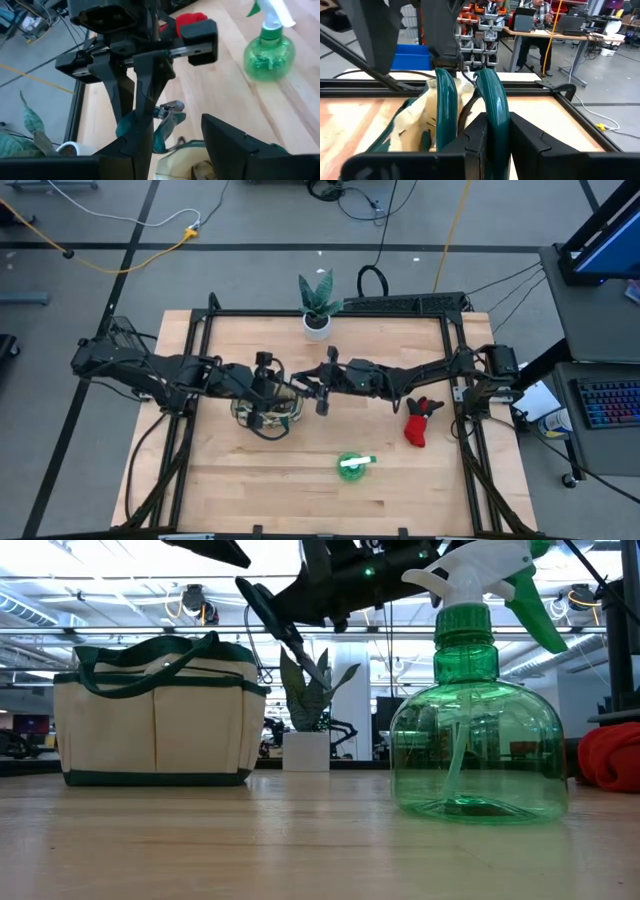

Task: Pick & Place Garden tools in Gardening bag
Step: Put the green shear scissors into the white gardening bag

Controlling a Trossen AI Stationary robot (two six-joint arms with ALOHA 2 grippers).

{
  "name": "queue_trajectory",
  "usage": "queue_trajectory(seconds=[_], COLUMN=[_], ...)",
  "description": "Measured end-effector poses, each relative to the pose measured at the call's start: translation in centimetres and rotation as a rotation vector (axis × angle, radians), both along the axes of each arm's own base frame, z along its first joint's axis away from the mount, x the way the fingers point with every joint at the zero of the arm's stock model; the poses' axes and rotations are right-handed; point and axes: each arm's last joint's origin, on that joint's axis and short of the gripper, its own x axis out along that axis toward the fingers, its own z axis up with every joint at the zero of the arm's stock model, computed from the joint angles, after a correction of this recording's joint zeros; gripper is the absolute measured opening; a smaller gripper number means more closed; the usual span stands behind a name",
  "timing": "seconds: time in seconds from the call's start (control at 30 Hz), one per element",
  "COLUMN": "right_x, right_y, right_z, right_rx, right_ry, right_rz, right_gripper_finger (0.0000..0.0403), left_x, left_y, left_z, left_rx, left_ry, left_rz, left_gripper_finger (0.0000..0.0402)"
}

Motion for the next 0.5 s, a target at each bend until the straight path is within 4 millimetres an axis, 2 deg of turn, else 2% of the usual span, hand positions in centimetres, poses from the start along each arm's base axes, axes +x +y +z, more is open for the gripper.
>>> queue_trajectory(seconds=[0.3,0.5], right_x=[0.0,0.0], right_y=[0.2,0.1], right_z=[0.1,0.1], right_rx=[0.007,0.007], right_ry=[-0.015,-0.015], right_rz=[0.053,0.051], right_gripper_finger=[0.0053,0.0053], left_x=[1.7,2.1], left_y=[0.1,0.0], left_z=[-1.8,-2.0], left_rx=[0.036,0.063], left_ry=[0.074,0.079], left_rz=[-0.003,-0.021], left_gripper_finger=[0.0175,0.0175])
